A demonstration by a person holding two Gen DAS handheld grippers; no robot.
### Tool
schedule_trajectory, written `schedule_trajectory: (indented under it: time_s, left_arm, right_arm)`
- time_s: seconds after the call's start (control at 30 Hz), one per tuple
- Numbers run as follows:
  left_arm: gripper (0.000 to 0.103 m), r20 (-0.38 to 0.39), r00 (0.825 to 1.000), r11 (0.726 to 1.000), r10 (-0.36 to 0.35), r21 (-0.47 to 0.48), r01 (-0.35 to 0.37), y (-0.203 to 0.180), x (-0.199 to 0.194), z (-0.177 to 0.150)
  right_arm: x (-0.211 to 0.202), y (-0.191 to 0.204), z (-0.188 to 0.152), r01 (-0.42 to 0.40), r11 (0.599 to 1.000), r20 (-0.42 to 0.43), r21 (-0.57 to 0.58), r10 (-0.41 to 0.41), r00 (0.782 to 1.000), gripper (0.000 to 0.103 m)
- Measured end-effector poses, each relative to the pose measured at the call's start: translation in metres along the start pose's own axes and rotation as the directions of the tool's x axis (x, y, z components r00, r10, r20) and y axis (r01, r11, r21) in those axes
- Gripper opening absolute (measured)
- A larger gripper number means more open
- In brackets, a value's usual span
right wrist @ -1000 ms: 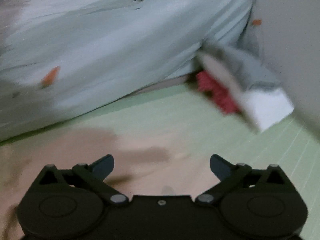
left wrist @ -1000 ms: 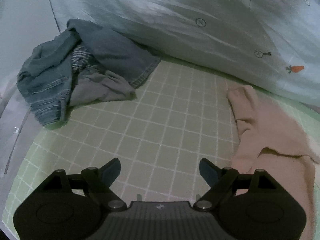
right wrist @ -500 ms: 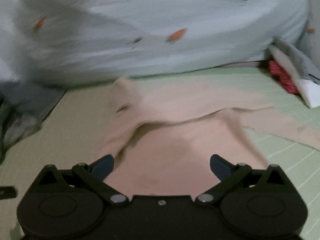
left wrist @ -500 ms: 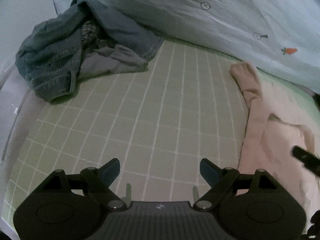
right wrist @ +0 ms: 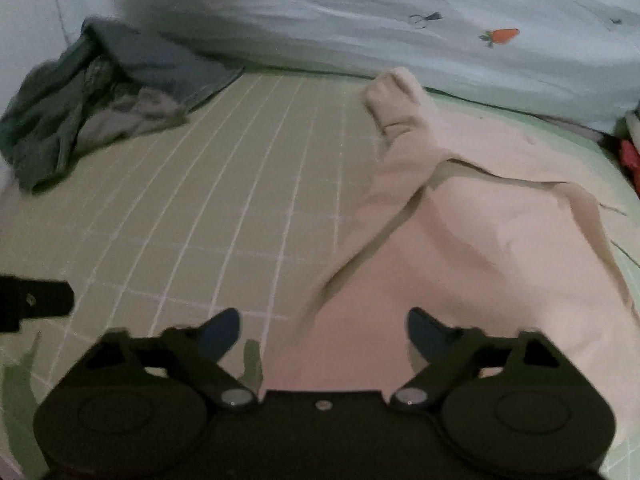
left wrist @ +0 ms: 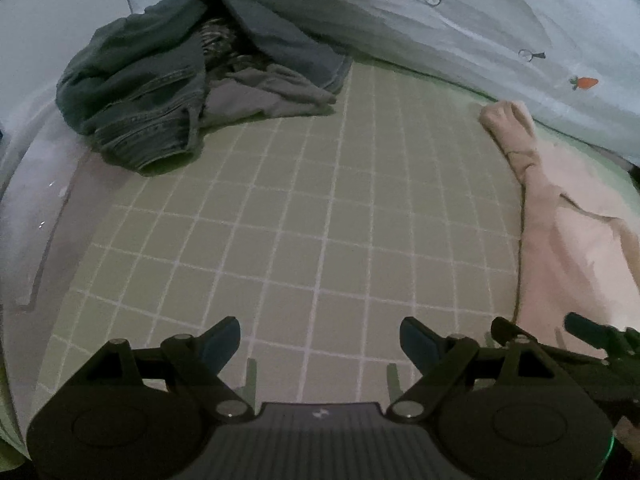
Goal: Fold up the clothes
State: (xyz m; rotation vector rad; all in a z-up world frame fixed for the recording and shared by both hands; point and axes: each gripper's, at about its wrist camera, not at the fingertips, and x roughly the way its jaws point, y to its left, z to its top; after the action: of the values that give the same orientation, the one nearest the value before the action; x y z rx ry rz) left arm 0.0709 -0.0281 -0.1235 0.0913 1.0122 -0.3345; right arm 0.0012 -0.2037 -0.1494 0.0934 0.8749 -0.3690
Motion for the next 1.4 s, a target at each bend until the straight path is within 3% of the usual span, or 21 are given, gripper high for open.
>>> schedule_trajectory:
  time_s: [0.07, 0.1, 0.13, 0.2, 0.23, 0.27, 0.53, 0.7, 0.87, 1.03, 1.1, 1.2, 1.37, 1.4]
  left_arm:
    - [0.087, -0.004, 1.0, 1.0, 0.003, 0.002, -0.003, 0.001, -0.001, -0.002]
    - [0.087, -0.003, 1.0, 1.0, 0.002, 0.005, -0.002, 0.0, -0.001, -0.002]
    - [0.087, -0.002, 1.0, 1.0, 0.001, 0.007, 0.0, -0.002, -0.002, -0.002]
    - [0.087, -0.001, 1.0, 1.0, -0.002, 0.012, 0.002, -0.005, -0.002, -0.001]
    - [0.087, 0.0, 1.0, 1.0, -0.005, 0.015, 0.005, -0.008, -0.002, -0.002]
    - [0.087, 0.0, 1.0, 1.0, -0.007, 0.018, 0.007, -0.011, -0.002, -0.002]
    - [0.087, 0.006, 0.999, 0.998, -0.048, 0.043, 0.047, -0.055, -0.004, 0.001]
    - [0.087, 0.009, 0.996, 0.993, -0.09, 0.075, 0.09, -0.098, -0.006, 0.003]
    - [0.088, -0.009, 0.995, 0.987, -0.102, 0.125, 0.102, -0.135, -0.01, -0.008]
    - [0.088, -0.051, 0.997, 0.988, -0.057, 0.138, 0.063, -0.157, -0.007, -0.021]
    - [0.088, -0.064, 0.997, 0.991, -0.04, 0.124, 0.047, -0.164, -0.005, -0.021]
    - [0.088, -0.059, 0.998, 0.995, -0.019, 0.097, 0.025, -0.176, -0.003, -0.014]
    - [0.088, -0.032, 1.0, 0.998, -0.001, 0.059, 0.003, -0.201, 0.0, 0.004]
    - [0.088, -0.026, 1.0, 0.998, 0.003, 0.057, -0.002, -0.207, 0.001, 0.006]
  right_arm:
    - [0.002, -0.002, -0.003, -0.012, 1.0, -0.014, 0.005, 0.013, 1.0, 0.055]
    - [0.003, -0.003, -0.005, -0.021, 1.0, -0.021, 0.011, 0.021, 1.0, 0.052]
    - [0.003, -0.005, -0.005, -0.029, 0.999, -0.023, 0.016, 0.029, 0.999, 0.043]
    - [0.002, -0.01, -0.006, -0.044, 0.999, -0.02, 0.023, 0.044, 0.999, 0.021]
    - [0.001, -0.013, -0.006, -0.051, 0.998, -0.018, 0.026, 0.052, 0.998, 0.005]
    - [0.0, -0.015, -0.006, -0.059, 0.998, -0.017, 0.03, 0.059, 0.998, 0.004]
    - [-0.038, -0.073, 0.007, -0.196, 0.974, 0.082, 0.114, 0.187, 0.979, 0.004]
    - [-0.058, -0.141, 0.008, -0.145, 0.963, 0.119, 0.226, 0.12, 0.986, 0.004]
    - [-0.037, -0.198, -0.007, -0.074, 0.948, 0.033, 0.31, 0.067, 0.997, 0.004]
    - [-0.01, -0.208, -0.021, -0.06, 0.964, -0.056, 0.26, 0.077, 0.995, 0.005]
    - [-0.007, -0.204, -0.024, -0.057, 0.976, -0.085, 0.21, 0.076, 0.993, 0.008]
    - [-0.008, -0.207, -0.024, -0.079, 0.988, -0.107, 0.136, 0.094, 0.99, 0.023]
    - [-0.021, -0.245, -0.006, -0.137, 0.98, -0.043, 0.145, 0.145, 0.989, 0.062]
    - [-0.022, -0.256, -0.001, -0.14, 0.976, -0.028, 0.169, 0.146, 0.989, 0.066]
